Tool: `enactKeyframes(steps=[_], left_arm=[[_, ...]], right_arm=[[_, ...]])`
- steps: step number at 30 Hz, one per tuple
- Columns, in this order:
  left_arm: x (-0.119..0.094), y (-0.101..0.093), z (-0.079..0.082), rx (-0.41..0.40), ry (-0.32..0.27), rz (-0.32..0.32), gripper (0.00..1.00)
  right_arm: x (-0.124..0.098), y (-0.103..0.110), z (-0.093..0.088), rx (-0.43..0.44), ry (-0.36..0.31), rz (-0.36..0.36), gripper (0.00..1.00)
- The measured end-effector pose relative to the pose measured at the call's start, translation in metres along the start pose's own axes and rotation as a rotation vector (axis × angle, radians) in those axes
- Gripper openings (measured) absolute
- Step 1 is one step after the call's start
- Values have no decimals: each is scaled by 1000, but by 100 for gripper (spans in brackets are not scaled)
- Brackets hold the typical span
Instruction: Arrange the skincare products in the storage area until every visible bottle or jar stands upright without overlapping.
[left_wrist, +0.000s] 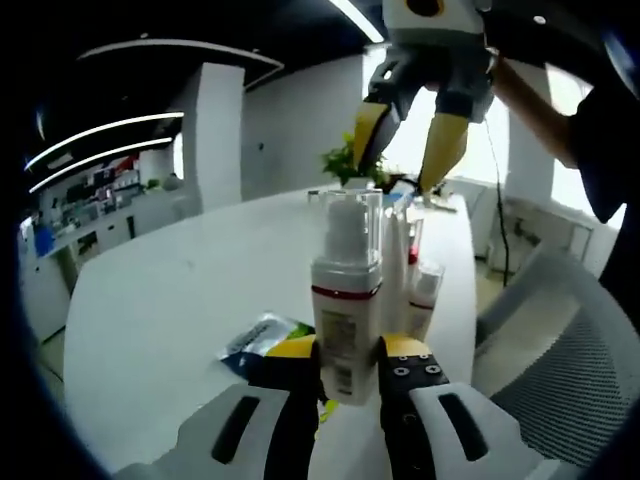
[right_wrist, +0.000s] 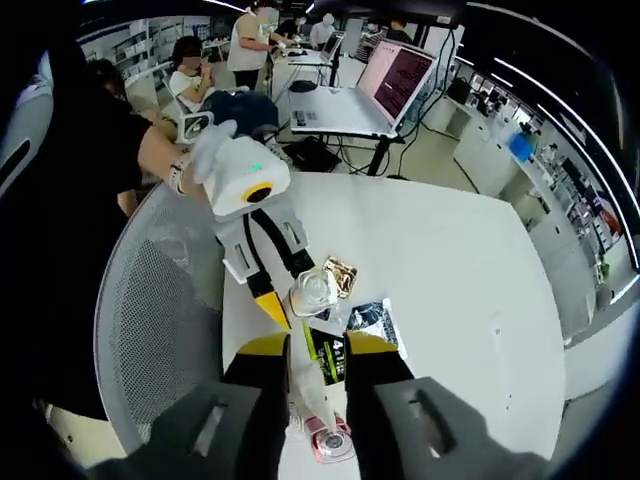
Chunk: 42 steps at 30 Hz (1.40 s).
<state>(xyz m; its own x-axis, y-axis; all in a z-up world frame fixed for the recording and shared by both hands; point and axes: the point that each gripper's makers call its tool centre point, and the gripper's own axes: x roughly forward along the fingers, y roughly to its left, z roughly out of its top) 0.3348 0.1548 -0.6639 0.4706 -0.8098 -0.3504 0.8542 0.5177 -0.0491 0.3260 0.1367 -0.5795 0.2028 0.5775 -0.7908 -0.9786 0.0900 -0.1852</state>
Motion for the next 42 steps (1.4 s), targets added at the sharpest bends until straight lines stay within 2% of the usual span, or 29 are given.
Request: enactKeyframes(steps=[5,9,12,13,14,15,16,17,18,20,21,22,23,24,27,31,34,42], left_arm=[[-9,-7,7,-3,-17,-8,18],[-14,-11,10,-21,-36,-26,18],[-17,-21,12,-8,-58,-87,18],[-18,-28,12,5,-62,-131,18],[-19,-30,13,34,-73,-138,18],[-20,-32,11,34,-63,-147,18],[-20,-37,10,29,-67,-183,18],[-20,-37,10,21,-77,-185,18],[-21,-43,9,8,-82,-230,18],[-21,-48,10,20,-107,-277,18],[-23,-56,9,6,-105,-336,18],[-24,-60,9,2,-110,-367,18],[-24,-61,8,3,-114,-385,18],[-25,-67,6,8,-103,-432,18],[-21,-67,-2,56,-77,-448,18],[-21,-77,-7,91,-74,-526,18],[-19,-82,-15,156,-42,-574,18],[-24,-104,-16,139,-49,-758,18]], right_arm=[[2,11,4,43,-74,-33,20],[1,12,5,115,-141,-73,21],[-3,14,8,149,-211,-103,21],[-4,15,9,149,-225,-103,21],[-5,19,7,153,-232,-88,21],[-5,21,6,170,-240,-83,22],[-6,23,5,173,-253,-80,22],[-6,26,5,177,-263,-69,23],[-6,30,5,186,-281,-56,23],[-5,39,6,200,-319,-20,23],[-5,42,9,192,-354,-9,23],[-5,45,12,183,-404,2,23],[-4,48,10,204,-416,18,23],[-3,49,7,230,-423,19,23],[0,54,0,240,-444,27,24],[3,60,-4,242,-479,39,26],[9,64,-3,258,-535,48,26],[11,80,5,277,-633,126,26]])
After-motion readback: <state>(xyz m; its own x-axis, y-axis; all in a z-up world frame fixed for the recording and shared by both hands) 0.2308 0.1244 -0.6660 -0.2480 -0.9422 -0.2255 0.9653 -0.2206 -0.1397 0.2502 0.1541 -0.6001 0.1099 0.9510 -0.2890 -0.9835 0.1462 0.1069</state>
